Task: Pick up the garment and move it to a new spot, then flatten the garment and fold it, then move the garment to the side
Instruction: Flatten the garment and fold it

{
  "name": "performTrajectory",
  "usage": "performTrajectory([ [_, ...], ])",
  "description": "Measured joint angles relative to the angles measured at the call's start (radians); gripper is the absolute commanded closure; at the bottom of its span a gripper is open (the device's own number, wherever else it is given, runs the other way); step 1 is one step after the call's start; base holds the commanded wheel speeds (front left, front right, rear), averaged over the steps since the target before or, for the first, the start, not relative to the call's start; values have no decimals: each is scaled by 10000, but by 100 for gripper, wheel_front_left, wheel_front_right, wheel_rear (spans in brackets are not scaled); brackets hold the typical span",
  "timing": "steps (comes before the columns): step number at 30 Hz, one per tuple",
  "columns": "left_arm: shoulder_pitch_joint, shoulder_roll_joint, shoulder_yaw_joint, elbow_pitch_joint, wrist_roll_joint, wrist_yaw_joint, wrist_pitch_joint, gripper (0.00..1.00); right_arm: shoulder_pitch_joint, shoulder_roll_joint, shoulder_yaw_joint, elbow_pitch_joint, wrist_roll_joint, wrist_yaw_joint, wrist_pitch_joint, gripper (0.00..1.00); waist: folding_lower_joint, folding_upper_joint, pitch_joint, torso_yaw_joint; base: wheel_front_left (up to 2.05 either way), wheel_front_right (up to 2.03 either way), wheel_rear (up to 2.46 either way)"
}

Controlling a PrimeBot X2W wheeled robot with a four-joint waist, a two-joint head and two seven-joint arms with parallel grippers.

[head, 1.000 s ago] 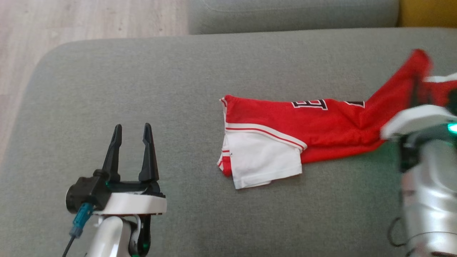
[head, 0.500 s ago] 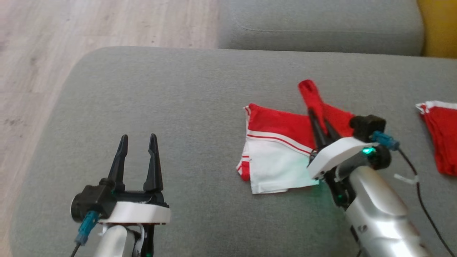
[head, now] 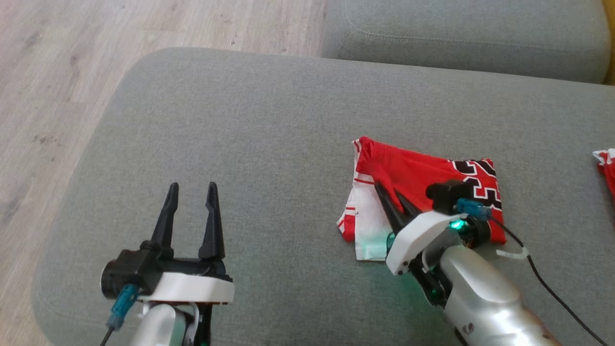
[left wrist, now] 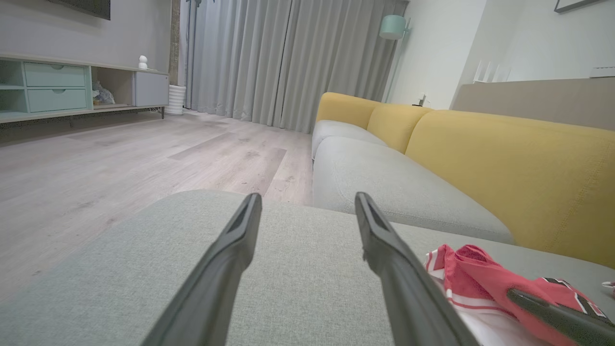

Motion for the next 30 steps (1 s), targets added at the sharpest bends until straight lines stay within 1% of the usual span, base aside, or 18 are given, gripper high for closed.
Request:
performTrajectory([
  [1,0,0,-56,0,0,2,-2,0,-8,-4,111,128,-58,0,-8,0,0,0,28,18,0,0,0],
  [3,-4,0,-109,2,-15,4,0,0,-7,-52,483,109,82,0,-8,0,0,0,72,47,0,0,0],
  [6,-4,0,-123,27,-98,6,0,0,-15,-54,1218,-376,454,0,-123,0,0,0,91,7,0,0,0],
  [9,-3,0,-111,38,-96,10,0,0,-172,40,1216,-366,326,0,-362,0,0,0,66,-153,0,0,0],
  [13,-1,0,-69,-2,-96,12,0,0,-536,17,119,-73,-326,0,-579,0,0,0,4,-454,0,0,0],
  [14,-1,0,-69,-2,-96,12,0,0,-536,17,119,-73,-326,0,-579,0,0,0,4,-454,0,0,0],
  [15,1,0,-54,-17,-94,13,0,0,-570,15,-245,-48,-581,0,-623,0,0,0,-17,-542,0,0,0],
  [17,12,0,-2,-56,-92,21,0,0,-549,21,-1298,-280,-1237,0,-623,0,0,0,-58,-736,0,0,0],
  [20,51,0,144,-104,-92,23,0,0,-200,8,-3016,-1177,-2495,0,-633,0,0,0,-116,-1040,0,0,0],
  [23,132,0,192,-136,-92,27,0,0,780,4,-4341,-2194,-3678,0,-652,0,0,0,-175,-1339,0,0,0],
  [26,307,2,219,-169,-94,98,0,0,1961,12,-5120,-3085,-4452,0,-652,0,0,0,-229,-1609,0,0,0],
  [30,441,4,253,-215,-88,100,0,0,3112,36,-5720,-4075,-4602,0,-652,0,-1,0,-235,-1959,0,0,0],
])
